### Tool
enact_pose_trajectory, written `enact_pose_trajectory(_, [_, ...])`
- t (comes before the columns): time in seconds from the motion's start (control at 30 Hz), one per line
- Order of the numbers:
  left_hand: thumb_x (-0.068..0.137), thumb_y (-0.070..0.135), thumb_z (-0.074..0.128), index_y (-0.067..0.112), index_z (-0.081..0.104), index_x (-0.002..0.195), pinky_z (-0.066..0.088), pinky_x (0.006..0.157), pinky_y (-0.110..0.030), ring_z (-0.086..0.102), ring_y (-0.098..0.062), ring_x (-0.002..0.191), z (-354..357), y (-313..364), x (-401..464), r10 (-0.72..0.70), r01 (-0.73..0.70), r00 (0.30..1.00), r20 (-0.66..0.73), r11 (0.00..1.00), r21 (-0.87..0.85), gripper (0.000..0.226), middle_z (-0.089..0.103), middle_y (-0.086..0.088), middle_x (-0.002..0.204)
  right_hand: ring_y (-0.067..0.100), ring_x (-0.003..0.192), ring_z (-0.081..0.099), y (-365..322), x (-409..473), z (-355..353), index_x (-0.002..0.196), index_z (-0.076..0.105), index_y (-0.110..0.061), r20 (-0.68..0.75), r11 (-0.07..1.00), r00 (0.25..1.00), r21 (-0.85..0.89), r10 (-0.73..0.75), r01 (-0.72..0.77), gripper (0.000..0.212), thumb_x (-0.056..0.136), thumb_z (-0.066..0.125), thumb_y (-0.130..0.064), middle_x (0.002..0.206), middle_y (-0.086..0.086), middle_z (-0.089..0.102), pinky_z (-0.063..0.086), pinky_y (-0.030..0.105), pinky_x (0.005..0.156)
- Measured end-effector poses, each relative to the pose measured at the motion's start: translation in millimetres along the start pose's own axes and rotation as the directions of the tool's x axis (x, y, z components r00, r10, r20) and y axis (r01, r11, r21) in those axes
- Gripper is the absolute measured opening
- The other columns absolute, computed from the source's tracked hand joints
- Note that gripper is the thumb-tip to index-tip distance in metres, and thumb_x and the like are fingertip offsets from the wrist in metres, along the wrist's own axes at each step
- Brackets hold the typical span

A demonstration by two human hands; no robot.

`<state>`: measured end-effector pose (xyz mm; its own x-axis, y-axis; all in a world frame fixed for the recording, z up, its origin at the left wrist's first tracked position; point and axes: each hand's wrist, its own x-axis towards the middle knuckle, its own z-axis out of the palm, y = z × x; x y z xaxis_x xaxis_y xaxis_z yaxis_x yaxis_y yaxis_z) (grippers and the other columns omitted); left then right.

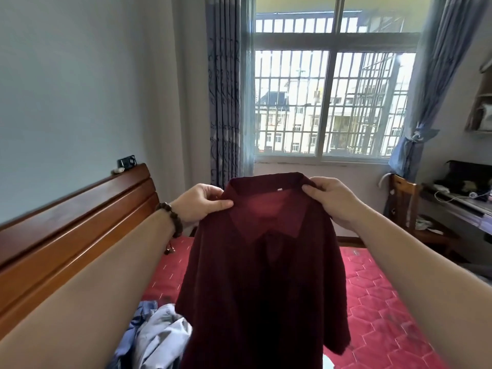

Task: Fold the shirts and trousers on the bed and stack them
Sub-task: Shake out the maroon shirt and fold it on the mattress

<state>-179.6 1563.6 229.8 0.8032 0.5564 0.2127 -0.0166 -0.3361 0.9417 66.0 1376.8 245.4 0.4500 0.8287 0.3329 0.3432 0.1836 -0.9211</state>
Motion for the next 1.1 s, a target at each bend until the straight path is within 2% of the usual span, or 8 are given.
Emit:
enact_pose_trajectory(0.23, [0.073, 0.041, 0.07, 0.005, 0.068, 0.075, 0.051, 0.052, -0.021, 0.06, -0.009, 0.055, 0.9, 15.0, 0.7, 0.122, -0.106, 0.975, -0.186, 0.99, 0.091, 0.037, 0.066, -0.004, 0.067, 0.02, 0.071, 0.066, -11.1, -1.3, -8.0, 0.084, 0.074, -0.015, -0.061, 0.995, 0.995, -0.063, -0.081, 0.077, 0.016, 0.091, 0.065, -0.025, 0.08, 0.01, 0.072, 0.054, 0.033, 0.071])
enact_pose_trajectory(0.43, [0.092, 0.015, 0.061, 0.008, 0.072, 0.084, 0.054, 0.063, -0.02, 0.066, -0.009, 0.068, 3.6, 18.8, 2.2, 0.233, -0.238, 0.94, -0.25, 0.971, 0.01, 0.015, 0.072, -0.001, 0.076, 0.005, 0.065, 0.064, -14.7, -3.1, -9.0, 0.079, 0.075, -0.018, -0.046, 0.991, 0.992, 0.049, -0.121, 0.123, 0.023, 0.095, 0.059, -0.015, 0.073, -0.005, 0.071, 0.051, 0.017, 0.062])
enact_pose_trajectory(0.5, [0.089, 0.023, 0.065, 0.011, 0.071, 0.079, 0.053, 0.058, -0.021, 0.064, -0.009, 0.062, 5.1, 19.6, 1.1, 0.19, -0.195, 0.958, -0.216, 0.981, -0.002, 0.017, 0.07, -0.001, 0.072, 0.01, 0.066, 0.067, -13.6, -4.9, -8.1, 0.08, 0.076, -0.019, -0.024, 0.994, 0.998, 0.09, -0.059, 0.061, 0.022, 0.094, 0.06, -0.019, 0.076, 0.0, 0.073, 0.054, 0.021, 0.06])
enact_pose_trajectory(0.67, [0.068, 0.04, 0.076, 0.012, 0.071, 0.072, 0.05, 0.05, -0.021, 0.062, -0.011, 0.054, 5.1, 19.0, -5.5, 0.033, -0.026, 0.996, -0.08, 0.996, 0.088, 0.029, 0.068, -0.005, 0.067, 0.015, 0.059, 0.065, -8.4, -14.5, -13.9, 0.077, 0.069, -0.012, 0.129, 0.993, 0.985, -0.048, 0.117, -0.111, 0.014, 0.09, 0.067, -0.017, 0.073, 0.007, 0.069, 0.054, 0.024, 0.055])
enact_pose_trajectory(0.77, [0.073, 0.038, 0.076, 0.009, 0.069, 0.075, 0.053, 0.057, -0.027, 0.061, -0.015, 0.056, 12.1, 15.8, -2.6, 0.04, -0.021, 0.975, -0.221, 0.996, 0.089, 0.029, 0.068, -0.006, 0.068, 0.017, 0.062, 0.061, -6.7, -14.6, -5.3, 0.085, 0.064, 0.0, -0.034, 0.984, 0.996, -0.157, 0.081, -0.085, 0.024, 0.088, 0.07, -0.022, 0.077, 0.013, 0.064, 0.051, 0.027, 0.059])
enact_pose_trajectory(0.87, [0.086, 0.031, 0.071, 0.01, 0.065, 0.072, 0.049, 0.059, -0.03, 0.057, -0.015, 0.056, 32.1, 16.0, 4.6, 0.137, 0.009, 0.914, -0.383, 0.935, 0.356, 0.025, 0.066, -0.006, 0.067, 0.022, 0.066, 0.054, -8.5, -14.3, 16.9, 0.086, 0.059, 0.005, -0.186, 0.957, 0.983, -0.284, 0.005, -0.058, 0.032, 0.087, 0.069, -0.025, 0.076, 0.015, 0.06, 0.044, 0.033, 0.063])
enact_pose_trajectory(0.97, [0.088, 0.03, 0.067, 0.018, 0.058, 0.066, 0.041, 0.057, -0.026, 0.053, -0.011, 0.055, 57.7, 23.0, 6.5, 0.204, -0.022, 0.894, -0.399, 0.909, 0.415, 0.026, 0.062, 0.001, 0.063, 0.023, 0.067, 0.058, -13.4, -16.6, 40.9, 0.084, 0.061, -0.002, -0.195, 0.977, 0.98, -0.197, 0.04, -0.079, 0.022, 0.088, 0.066, -0.023, 0.082, 0.019, 0.066, 0.045, 0.033, 0.059])
enact_pose_trajectory(1.1, [0.089, 0.03, 0.066, 0.014, 0.062, 0.076, 0.048, 0.057, -0.029, 0.057, -0.014, 0.057, 83.7, 30.3, 5.6, 0.138, -0.058, 0.926, -0.352, 0.972, 0.227, 0.021, 0.066, -0.006, 0.071, 0.019, 0.06, 0.059, -23.3, -23.2, 65.5, 0.085, 0.059, -0.013, -0.14, 0.992, 0.982, 0.004, 0.123, -0.124, 0.01, 0.092, 0.062, -0.021, 0.076, 0.008, 0.062, 0.049, 0.03, 0.054])
